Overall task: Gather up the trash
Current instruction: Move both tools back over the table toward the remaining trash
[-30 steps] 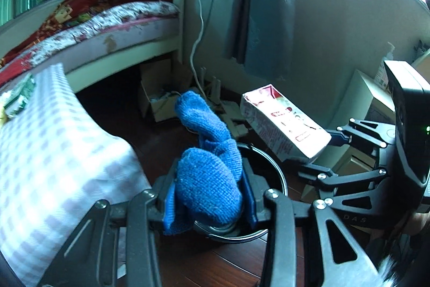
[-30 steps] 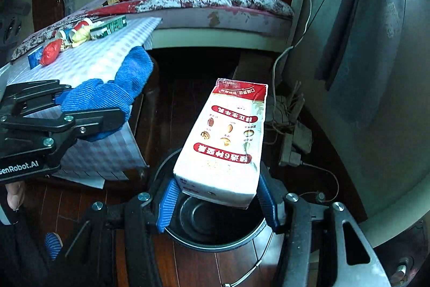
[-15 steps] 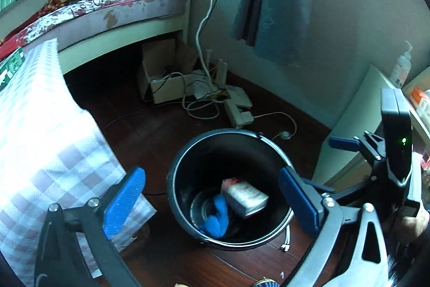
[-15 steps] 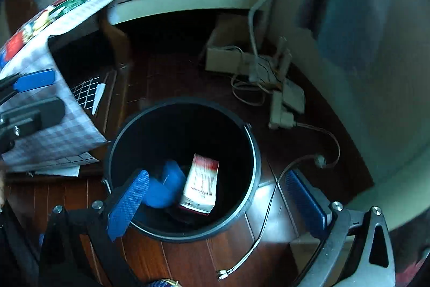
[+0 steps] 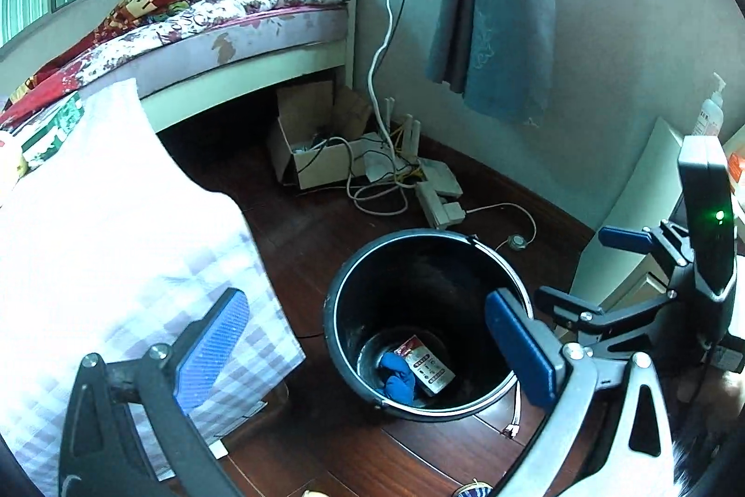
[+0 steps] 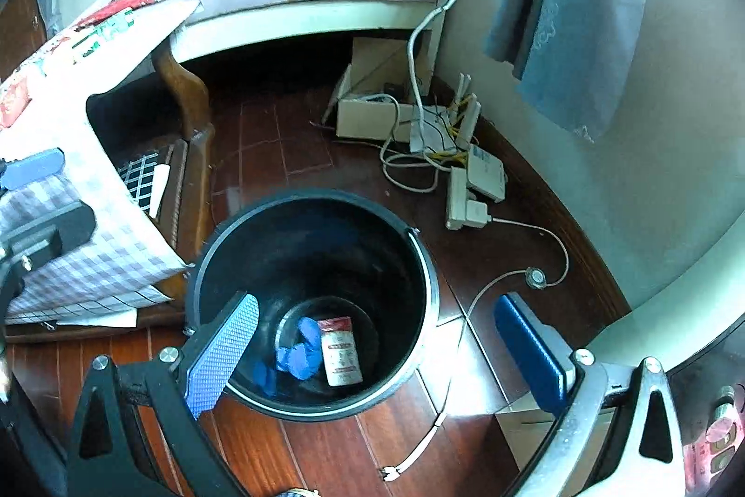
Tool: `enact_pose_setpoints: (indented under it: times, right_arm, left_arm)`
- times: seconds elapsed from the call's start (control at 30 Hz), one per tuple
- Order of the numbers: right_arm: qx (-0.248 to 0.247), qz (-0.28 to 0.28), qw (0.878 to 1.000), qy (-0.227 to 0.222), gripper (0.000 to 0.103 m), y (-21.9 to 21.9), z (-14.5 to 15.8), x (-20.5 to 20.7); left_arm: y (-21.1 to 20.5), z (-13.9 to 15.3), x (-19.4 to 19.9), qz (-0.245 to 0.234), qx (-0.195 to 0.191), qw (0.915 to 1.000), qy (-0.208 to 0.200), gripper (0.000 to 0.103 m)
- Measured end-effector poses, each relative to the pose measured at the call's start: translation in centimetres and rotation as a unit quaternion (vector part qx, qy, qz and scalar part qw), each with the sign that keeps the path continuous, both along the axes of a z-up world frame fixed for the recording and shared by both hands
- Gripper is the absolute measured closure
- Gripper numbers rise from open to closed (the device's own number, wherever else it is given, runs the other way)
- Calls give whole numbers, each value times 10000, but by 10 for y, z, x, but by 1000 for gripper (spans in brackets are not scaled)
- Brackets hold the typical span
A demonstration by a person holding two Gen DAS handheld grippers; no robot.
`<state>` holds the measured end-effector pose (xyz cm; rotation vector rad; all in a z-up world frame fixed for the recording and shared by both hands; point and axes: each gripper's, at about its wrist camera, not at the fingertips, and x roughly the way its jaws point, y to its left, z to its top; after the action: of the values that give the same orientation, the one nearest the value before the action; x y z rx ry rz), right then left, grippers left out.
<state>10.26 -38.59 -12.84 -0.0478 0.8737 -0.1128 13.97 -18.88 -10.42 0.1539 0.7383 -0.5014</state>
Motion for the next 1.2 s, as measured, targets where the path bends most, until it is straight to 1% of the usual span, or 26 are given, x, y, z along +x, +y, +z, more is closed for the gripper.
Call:
enact_pose_setpoints:
  times: [0.17,0.33,0.57,0.67,0.77,1.0,1.2]
  right_arm:
    - [-4,92,9999,-108,1,17,12,-4]
    - [-4,147,9997,-215,1,30,21,-9]
    - [23,191,9992,-350,1,46,31,-13]
    - [23,272,9988,-412,1,56,36,-13]
    - [63,360,9980,-524,1,66,43,-10]
    - [101,632,9952,-743,1,97,56,0]
    - [157,954,9916,-853,1,134,64,12]
  left_arm:
    - [14,4,-5,143,-44,9999,-24,1]
    - [25,11,-12,260,-59,9995,-150,1]
    - [39,18,-18,425,-1,9987,-286,1]
    - [50,24,-21,543,38,9977,-405,1]
    - [62,31,-24,672,57,9963,-538,1]
    - [102,43,-21,1136,22,9913,-671,1]
    - [138,48,-25,1591,7,9838,-827,1]
